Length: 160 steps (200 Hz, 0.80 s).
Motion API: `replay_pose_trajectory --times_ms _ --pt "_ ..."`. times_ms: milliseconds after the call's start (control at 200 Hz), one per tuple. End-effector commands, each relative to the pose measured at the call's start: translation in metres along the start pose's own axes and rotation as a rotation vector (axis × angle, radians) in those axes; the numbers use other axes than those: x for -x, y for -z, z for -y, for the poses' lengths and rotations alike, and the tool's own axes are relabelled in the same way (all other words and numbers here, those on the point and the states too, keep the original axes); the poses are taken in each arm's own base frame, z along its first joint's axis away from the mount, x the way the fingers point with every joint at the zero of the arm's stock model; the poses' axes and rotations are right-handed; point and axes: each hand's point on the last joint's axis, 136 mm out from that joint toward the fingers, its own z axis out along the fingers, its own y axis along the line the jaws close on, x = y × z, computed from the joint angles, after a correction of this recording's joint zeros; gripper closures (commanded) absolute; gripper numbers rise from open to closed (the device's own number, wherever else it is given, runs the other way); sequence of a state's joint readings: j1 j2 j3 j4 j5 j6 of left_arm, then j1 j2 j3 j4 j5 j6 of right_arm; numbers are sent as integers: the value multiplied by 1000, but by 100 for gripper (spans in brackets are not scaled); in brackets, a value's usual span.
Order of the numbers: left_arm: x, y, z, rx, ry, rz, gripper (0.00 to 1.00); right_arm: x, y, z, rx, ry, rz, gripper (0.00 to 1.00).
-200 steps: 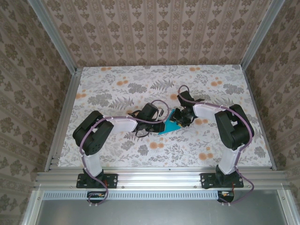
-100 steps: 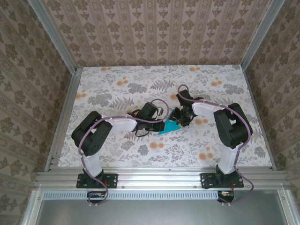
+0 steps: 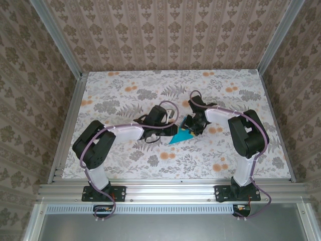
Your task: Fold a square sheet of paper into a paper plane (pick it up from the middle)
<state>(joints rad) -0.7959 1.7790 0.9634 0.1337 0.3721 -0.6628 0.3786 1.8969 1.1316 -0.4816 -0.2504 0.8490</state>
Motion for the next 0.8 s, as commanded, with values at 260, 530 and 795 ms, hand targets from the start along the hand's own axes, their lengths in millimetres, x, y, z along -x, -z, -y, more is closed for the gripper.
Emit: replay_pose_trajectory --times_ms 260,530,795 --pt "-19 -23 0 -56 28 -89 88 -25 -52 118 -426 -96 -63 53" --pt "-33 -25 -21 34 27 -131 89 -25 -53 119 -426 -98 -63 53" --pt "-37 -28 -31 76 28 -143 90 -25 -53 119 -424 -97 -63 53"
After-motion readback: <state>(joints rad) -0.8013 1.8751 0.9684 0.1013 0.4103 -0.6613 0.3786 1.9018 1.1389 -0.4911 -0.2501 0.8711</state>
